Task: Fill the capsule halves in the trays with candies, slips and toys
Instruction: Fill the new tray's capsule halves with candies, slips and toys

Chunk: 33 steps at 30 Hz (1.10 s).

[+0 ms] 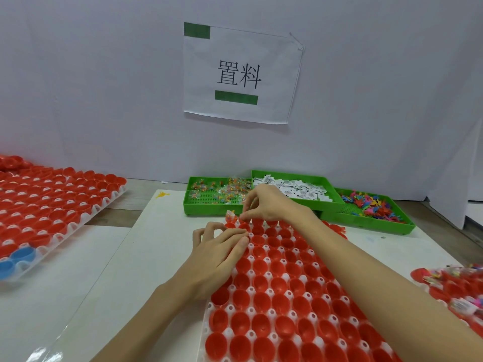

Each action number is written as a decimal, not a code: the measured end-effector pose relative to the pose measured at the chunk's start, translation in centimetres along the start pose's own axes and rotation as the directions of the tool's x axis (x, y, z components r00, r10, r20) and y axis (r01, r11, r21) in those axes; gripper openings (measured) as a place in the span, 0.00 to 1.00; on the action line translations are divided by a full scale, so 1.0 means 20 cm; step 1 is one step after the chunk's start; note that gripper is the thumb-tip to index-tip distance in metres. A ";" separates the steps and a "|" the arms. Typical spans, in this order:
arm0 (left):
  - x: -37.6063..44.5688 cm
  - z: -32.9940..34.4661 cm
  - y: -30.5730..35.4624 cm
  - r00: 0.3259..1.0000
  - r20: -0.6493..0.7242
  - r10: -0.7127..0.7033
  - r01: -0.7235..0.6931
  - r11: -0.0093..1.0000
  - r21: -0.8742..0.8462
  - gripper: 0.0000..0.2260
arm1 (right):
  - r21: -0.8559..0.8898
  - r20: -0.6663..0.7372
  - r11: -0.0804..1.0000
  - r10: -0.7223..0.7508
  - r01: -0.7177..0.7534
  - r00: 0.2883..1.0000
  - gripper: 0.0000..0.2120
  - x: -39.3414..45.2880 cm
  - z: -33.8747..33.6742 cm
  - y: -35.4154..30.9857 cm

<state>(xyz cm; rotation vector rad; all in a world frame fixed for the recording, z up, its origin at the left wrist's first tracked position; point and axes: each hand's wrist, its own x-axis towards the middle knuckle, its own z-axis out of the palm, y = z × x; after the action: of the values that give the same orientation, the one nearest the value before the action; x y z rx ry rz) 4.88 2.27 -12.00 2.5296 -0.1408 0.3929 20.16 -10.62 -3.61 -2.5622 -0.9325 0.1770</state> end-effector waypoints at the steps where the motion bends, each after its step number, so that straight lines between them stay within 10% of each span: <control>1: 0.00 0.00 0.00 1.000 -0.009 -0.007 0.007 0.999 -0.036 0.40 | 0.017 -0.002 1.000 -0.012 0.012 1.000 0.08 -0.02 -0.02 0.01; 18: -0.03 -0.09 0.02 0.940 -0.336 -0.053 -0.031 0.971 -0.238 0.18 | 0.696 -0.260 0.715 0.155 0.074 0.953 0.12 -0.77 -0.17 0.40; 25: 0.21 -0.16 -0.15 0.844 -0.462 -0.273 0.188 0.957 -0.222 0.07 | 0.755 -0.299 0.645 0.179 0.118 0.937 0.13 -0.79 -0.15 0.44; 33: 0.79 -0.25 -0.20 0.995 0.004 -0.102 0.097 0.963 0.251 0.14 | 0.744 -0.332 0.658 0.213 0.116 0.919 0.12 -0.77 -0.11 0.45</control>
<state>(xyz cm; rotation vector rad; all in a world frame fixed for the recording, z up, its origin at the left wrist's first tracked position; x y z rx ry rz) 19.42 8.07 -5.21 2.7754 0.0324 0.3687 14.25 -27.45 -5.67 -1.7300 -0.4705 0.0373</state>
